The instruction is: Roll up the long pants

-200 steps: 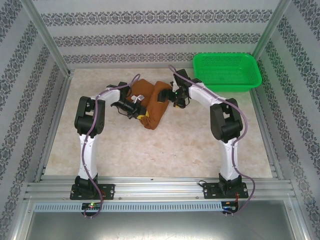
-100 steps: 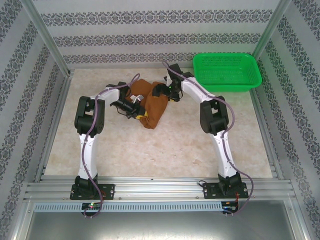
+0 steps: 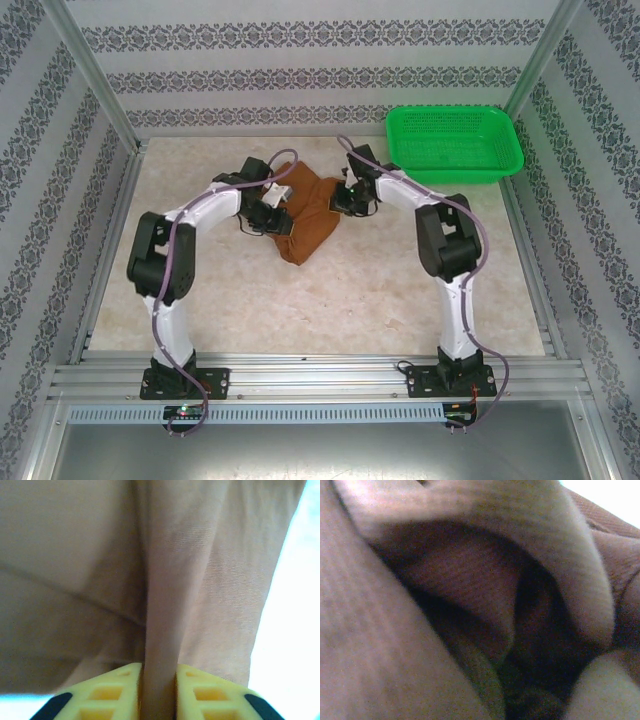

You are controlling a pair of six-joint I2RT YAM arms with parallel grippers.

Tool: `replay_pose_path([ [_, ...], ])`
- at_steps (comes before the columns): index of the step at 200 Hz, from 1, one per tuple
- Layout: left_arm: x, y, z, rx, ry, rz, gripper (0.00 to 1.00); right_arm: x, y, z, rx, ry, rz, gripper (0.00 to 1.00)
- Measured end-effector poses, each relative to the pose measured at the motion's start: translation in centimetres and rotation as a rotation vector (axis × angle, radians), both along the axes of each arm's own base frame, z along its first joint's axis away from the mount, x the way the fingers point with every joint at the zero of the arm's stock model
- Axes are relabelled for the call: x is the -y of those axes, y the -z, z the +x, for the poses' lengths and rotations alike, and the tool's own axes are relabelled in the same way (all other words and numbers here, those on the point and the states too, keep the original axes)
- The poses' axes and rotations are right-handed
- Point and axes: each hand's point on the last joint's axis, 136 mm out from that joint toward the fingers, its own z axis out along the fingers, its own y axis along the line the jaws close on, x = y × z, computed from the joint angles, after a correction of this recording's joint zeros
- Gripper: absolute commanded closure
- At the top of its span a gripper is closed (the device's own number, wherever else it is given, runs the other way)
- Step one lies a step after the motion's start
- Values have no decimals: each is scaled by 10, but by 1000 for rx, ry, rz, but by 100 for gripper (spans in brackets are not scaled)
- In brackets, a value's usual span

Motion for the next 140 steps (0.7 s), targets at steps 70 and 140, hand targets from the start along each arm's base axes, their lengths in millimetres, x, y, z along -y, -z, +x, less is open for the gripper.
replay_pose_path([
  [70, 71, -69, -60, 488, 283, 327, 50, 34, 1, -63, -34, 135, -12, 100],
  [140, 103, -22, -91, 580, 526, 573, 36, 26, -2, -78, -45, 149, -15, 100],
])
